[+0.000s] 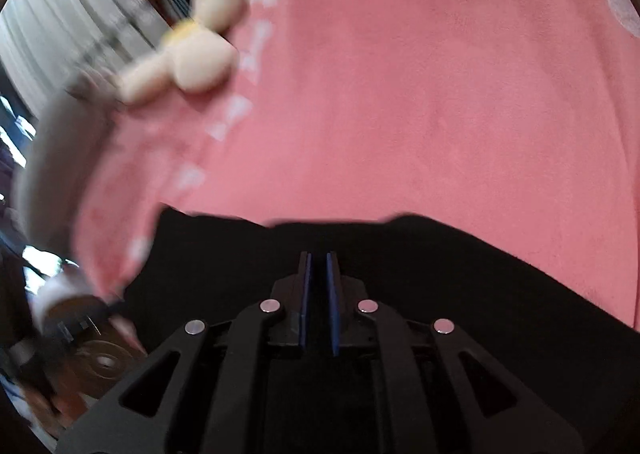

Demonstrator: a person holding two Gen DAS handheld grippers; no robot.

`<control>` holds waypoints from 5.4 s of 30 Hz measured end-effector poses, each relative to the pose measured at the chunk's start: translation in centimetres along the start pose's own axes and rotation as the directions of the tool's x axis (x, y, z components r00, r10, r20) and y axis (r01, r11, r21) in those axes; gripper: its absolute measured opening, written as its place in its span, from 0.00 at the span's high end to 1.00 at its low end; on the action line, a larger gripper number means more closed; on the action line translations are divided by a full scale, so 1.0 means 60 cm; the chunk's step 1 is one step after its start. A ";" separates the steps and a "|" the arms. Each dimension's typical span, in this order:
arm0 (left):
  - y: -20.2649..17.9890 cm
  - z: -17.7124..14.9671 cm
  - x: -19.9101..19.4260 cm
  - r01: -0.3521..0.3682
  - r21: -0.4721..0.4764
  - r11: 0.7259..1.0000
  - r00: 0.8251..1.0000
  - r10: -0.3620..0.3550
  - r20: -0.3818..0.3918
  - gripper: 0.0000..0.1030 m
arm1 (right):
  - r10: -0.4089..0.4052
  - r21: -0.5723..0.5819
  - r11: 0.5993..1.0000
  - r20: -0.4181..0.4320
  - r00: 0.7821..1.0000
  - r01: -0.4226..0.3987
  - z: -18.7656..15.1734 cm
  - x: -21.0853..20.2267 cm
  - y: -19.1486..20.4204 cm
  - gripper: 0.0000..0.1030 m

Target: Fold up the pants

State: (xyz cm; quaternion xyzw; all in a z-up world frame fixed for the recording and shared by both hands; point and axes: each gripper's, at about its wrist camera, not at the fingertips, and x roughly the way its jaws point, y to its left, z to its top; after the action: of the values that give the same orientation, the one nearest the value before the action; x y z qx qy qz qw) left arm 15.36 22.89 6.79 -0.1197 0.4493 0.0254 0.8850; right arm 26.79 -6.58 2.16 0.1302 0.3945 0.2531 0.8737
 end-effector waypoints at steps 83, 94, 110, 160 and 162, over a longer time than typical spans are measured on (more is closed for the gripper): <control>-0.447 -0.272 -0.043 -0.087 0.417 0.905 0.994 0.105 -0.021 0.32 | -0.577 0.788 0.593 0.268 0.771 0.169 -0.477 -0.691 -0.576 0.38; -0.382 -0.251 -0.054 -0.026 0.368 0.929 0.999 0.039 -0.027 0.32 | -0.489 0.652 0.746 0.403 0.774 0.132 -0.356 -0.667 -0.459 0.85; -0.263 -0.219 -0.069 -0.013 0.293 0.956 1.000 0.016 -0.010 0.32 | -0.339 0.236 0.932 0.307 0.889 0.274 -0.190 -0.414 -0.128 0.85; -0.352 -0.266 -0.069 -0.031 0.399 0.916 0.997 0.055 -0.048 0.31 | -0.473 0.772 0.624 0.494 0.730 -0.117 -0.503 -0.734 -0.633 0.88; -0.349 -0.268 -0.069 -0.033 0.394 0.918 0.997 0.055 -0.046 0.31 | -0.506 0.781 0.618 0.481 0.716 -0.088 -0.511 -0.739 -0.641 0.88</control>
State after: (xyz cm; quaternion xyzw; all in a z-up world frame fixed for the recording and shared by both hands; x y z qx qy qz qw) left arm 3.42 -0.92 4.93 0.0698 0.4723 -0.0489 0.8773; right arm -8.17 -62.10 -6.69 0.5129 0.1380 -0.1125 0.8398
